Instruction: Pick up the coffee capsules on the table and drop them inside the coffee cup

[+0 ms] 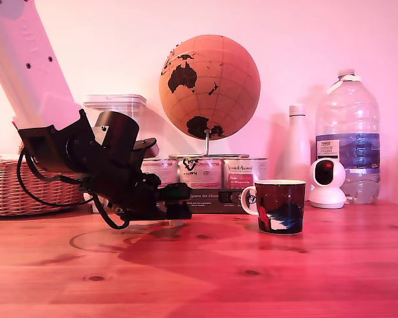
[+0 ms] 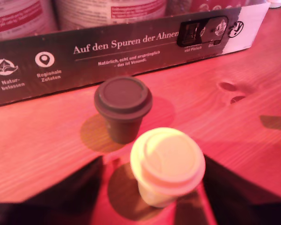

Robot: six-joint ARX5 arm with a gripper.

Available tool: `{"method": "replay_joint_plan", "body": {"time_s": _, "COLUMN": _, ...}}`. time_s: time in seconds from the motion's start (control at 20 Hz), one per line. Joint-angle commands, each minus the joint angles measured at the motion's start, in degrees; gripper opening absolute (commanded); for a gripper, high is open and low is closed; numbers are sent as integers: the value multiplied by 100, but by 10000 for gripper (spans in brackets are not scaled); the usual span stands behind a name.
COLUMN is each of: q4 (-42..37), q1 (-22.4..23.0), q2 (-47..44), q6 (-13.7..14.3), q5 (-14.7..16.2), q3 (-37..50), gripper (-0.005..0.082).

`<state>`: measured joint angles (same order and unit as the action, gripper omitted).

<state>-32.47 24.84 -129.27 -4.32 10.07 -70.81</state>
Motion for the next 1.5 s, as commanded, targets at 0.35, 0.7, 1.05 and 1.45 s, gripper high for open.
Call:
{"method": "replay_joint_plan", "body": {"time_s": 0.35, "q4": 149, "q1": 2, "q2": -177, "q6": 35, "q5": 24, "q3": -44, "gripper": 248}}
{"method": "replay_joint_plan", "body": {"time_s": 0.7, "q4": 575, "q1": 7, "q2": -94, "q6": 352, "q5": 570, "q3": -44, "gripper": 248}}
{"method": "replay_joint_plan", "body": {"time_s": 1.05, "q4": 1032, "q1": 46, "q2": 203, "q6": 728, "q5": 1097, "q3": -42, "gripper": 248}}
{"method": "replay_joint_plan", "body": {"time_s": 1.45, "q4": 1718, "q1": 212, "q2": 861, "q6": 1088, "q5": 1329, "q3": -39, "gripper": 248}}
